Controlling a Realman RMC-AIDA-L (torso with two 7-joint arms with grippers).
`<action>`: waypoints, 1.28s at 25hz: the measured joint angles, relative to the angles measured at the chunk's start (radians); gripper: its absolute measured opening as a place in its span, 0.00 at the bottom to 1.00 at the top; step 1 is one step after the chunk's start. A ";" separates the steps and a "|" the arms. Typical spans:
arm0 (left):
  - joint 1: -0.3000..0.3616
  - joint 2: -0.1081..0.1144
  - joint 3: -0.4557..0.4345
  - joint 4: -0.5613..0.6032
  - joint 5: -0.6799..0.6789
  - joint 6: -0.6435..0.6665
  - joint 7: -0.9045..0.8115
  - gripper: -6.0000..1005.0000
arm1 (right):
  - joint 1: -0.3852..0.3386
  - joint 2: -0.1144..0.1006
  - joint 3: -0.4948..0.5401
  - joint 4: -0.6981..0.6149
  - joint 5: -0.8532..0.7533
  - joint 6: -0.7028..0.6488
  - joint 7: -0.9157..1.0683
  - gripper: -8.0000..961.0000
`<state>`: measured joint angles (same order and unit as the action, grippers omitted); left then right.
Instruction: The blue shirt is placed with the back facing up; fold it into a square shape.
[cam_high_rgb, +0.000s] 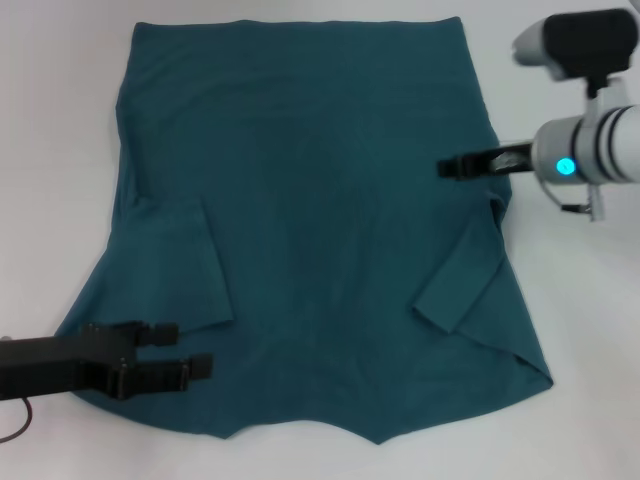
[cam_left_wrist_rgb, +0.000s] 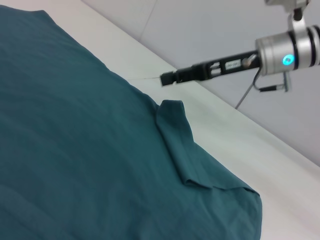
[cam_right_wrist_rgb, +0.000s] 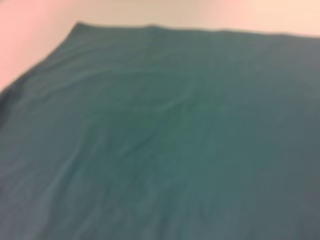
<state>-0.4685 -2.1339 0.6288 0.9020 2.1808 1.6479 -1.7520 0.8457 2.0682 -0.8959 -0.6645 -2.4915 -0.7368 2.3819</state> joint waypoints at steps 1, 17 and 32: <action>-0.001 0.000 0.000 0.000 0.000 0.000 0.000 0.86 | -0.018 -0.004 -0.001 -0.040 0.000 -0.027 0.012 0.39; -0.017 0.006 -0.004 0.000 0.001 -0.008 -0.005 0.86 | -0.165 0.011 -0.006 -0.282 -0.340 -0.189 0.106 0.10; -0.025 0.006 -0.009 0.000 0.001 -0.009 -0.010 0.86 | -0.086 0.022 -0.124 -0.079 -0.341 -0.055 0.100 0.01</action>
<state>-0.4938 -2.1275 0.6203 0.9020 2.1814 1.6388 -1.7624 0.7594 2.0903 -1.0201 -0.7434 -2.8322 -0.7917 2.4822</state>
